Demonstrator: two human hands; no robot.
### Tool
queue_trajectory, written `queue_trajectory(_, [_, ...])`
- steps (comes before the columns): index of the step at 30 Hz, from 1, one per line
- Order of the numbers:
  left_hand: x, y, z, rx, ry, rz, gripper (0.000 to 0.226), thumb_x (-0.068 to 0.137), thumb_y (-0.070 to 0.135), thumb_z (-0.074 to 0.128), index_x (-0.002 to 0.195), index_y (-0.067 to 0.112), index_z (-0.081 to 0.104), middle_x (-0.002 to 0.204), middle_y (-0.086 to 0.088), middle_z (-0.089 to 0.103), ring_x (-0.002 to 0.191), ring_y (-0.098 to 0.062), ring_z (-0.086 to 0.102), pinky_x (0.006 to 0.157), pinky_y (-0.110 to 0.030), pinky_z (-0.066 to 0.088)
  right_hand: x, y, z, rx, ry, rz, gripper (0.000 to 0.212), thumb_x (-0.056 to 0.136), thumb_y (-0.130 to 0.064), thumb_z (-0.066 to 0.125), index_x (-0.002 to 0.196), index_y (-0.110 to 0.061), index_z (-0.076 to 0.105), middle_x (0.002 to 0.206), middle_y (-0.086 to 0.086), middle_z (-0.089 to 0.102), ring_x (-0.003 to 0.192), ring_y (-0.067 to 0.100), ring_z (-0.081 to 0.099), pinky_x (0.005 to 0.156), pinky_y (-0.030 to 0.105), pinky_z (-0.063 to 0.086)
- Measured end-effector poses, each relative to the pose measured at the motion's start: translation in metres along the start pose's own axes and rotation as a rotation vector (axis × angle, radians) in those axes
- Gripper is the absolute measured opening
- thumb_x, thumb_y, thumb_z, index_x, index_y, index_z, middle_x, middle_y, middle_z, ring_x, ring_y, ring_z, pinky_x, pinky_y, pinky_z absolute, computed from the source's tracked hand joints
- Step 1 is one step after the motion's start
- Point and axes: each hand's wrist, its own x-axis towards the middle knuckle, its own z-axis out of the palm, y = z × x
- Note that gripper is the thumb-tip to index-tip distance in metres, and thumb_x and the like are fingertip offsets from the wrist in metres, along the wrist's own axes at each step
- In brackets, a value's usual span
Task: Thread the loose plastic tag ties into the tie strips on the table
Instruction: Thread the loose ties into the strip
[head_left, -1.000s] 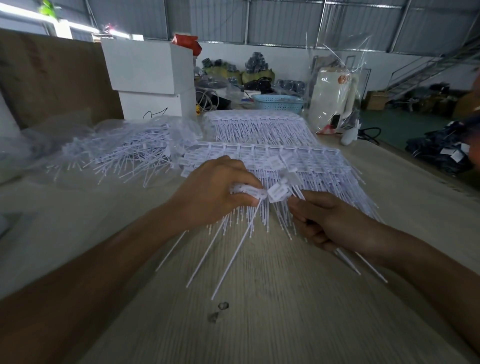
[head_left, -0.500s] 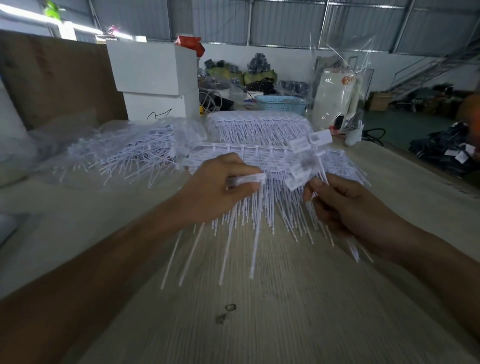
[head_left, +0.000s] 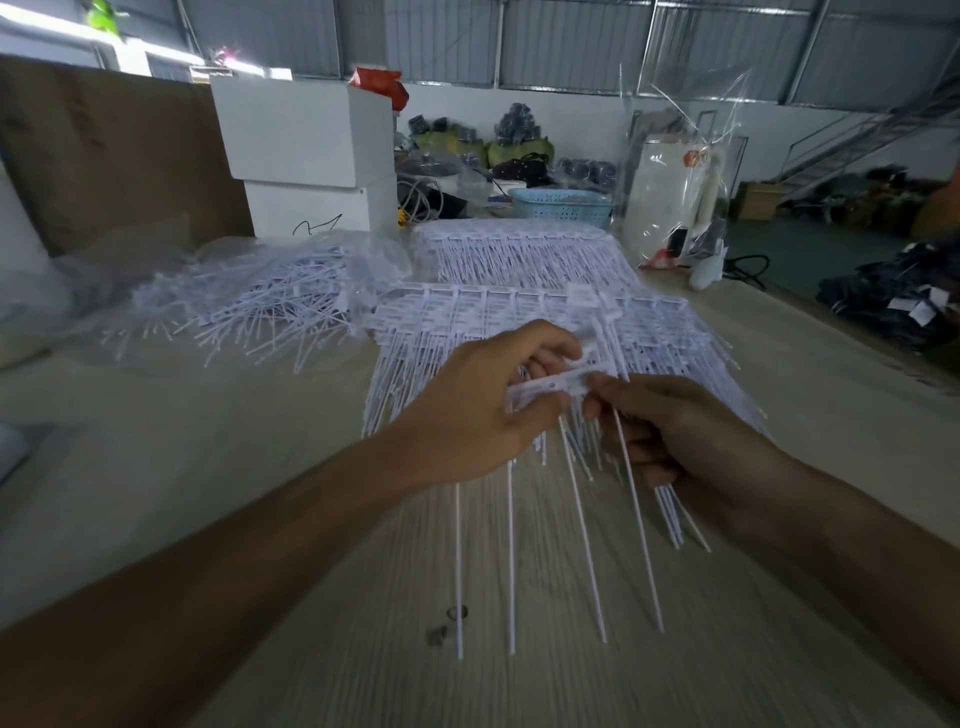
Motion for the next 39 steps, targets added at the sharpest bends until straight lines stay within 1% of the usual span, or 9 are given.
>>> queue_trajectory(4, [-0.003,-0.006,-0.001,0.101,-0.017,-0.032,0.033,0.088,0.017,0.070,0.120,0.023,0.061,0.107,0.007,0.068,0.100,-0.004,0.062,0.087,-0.026,0.051,-0.001,-0.004,-0.001,0.074,0.003,-0.027,0.030,0.084,-0.041,0.063,0.078,-0.012,0.063,0.058,-0.005,0.023,0.047,0.009,0.019,0.037,0.019,0.018])
queue_trajectory(8, [-0.001,-0.012,0.000,0.209,0.019,-0.036,0.022,0.089,0.028,0.070,0.111,0.022,0.069,0.095,0.002,0.071,0.083,-0.016,0.065,0.073,-0.041,0.053,-0.003,-0.004,0.002,0.045,-0.039,-0.019,0.029,0.082,-0.042,0.063,0.077,-0.014,0.062,0.056,-0.006,0.024,0.045,0.008,0.019,0.037,0.018,0.019])
queue_trajectory(12, [-0.002,-0.012,-0.002,0.233,0.033,0.015,0.029,0.090,0.030,0.062,0.113,0.016,0.073,0.100,-0.002,0.075,0.088,-0.015,0.066,0.076,-0.033,0.051,-0.004,-0.002,0.003,-0.079,-0.023,-0.082,0.028,0.096,-0.036,0.056,0.081,-0.012,0.059,0.055,-0.007,0.028,0.045,0.007,0.023,0.039,0.018,0.022])
queue_trajectory(15, [-0.001,-0.011,-0.002,0.219,-0.055,0.054,0.017,0.098,0.019,0.060,0.102,0.008,0.073,0.082,-0.005,0.069,0.074,-0.017,0.062,0.067,-0.032,0.045,-0.003,0.000,0.003,-0.162,-0.005,-0.129,0.029,0.099,-0.033,0.053,0.079,-0.012,0.057,0.054,-0.007,0.030,0.043,0.006,0.026,0.040,0.018,0.024])
queue_trajectory(21, [-0.001,-0.014,-0.003,-0.044,-0.139,-0.099,0.029,0.098,0.013,0.060,0.074,0.004,0.072,0.071,0.003,0.069,0.065,-0.007,0.065,0.067,-0.018,0.049,-0.002,-0.001,0.000,-0.494,0.018,-0.373,0.030,0.102,-0.019,0.052,0.073,-0.015,0.057,0.048,-0.017,0.046,0.043,-0.002,0.043,0.047,0.009,0.032])
queue_trajectory(27, [0.000,-0.015,-0.004,-0.049,0.007,-0.096,0.009,0.092,0.015,0.070,0.100,0.014,0.074,0.073,0.010,0.069,0.069,0.000,0.067,0.062,-0.009,0.045,-0.004,0.000,-0.001,-0.182,-0.011,-0.161,0.038,0.083,-0.046,0.064,0.078,-0.008,0.060,0.052,-0.006,0.032,0.043,0.008,0.026,0.039,0.019,0.024])
queue_trajectory(30, [0.000,-0.015,-0.004,-0.019,0.068,-0.085,0.007,0.090,0.019,0.073,0.096,0.016,0.074,0.069,0.007,0.065,0.061,-0.002,0.060,0.057,-0.009,0.041,-0.006,-0.003,-0.002,-0.191,-0.056,-0.111,0.033,0.086,-0.040,0.065,0.065,-0.018,0.052,0.055,-0.005,0.031,0.044,0.007,0.023,0.038,0.018,0.022])
queue_trajectory(34, [0.001,-0.013,-0.008,0.058,0.077,-0.039,0.015,0.086,0.025,0.076,0.099,0.017,0.076,0.079,0.005,0.072,0.070,-0.010,0.065,0.060,-0.021,0.048,-0.004,-0.002,-0.003,-0.119,-0.093,-0.061,0.037,0.098,-0.030,0.057,0.065,-0.022,0.042,0.055,-0.008,0.027,0.045,0.007,0.021,0.039,0.018,0.021])
queue_trajectory(39, [0.001,-0.010,-0.012,0.120,0.032,0.023,0.021,0.086,0.018,0.077,0.107,0.015,0.076,0.096,0.003,0.074,0.086,-0.006,0.065,0.075,-0.016,0.047,0.000,0.003,-0.005,-0.631,0.078,-0.424,0.036,0.101,-0.015,0.055,0.066,-0.014,0.046,0.055,-0.010,0.039,0.049,0.003,0.036,0.050,0.015,0.028])
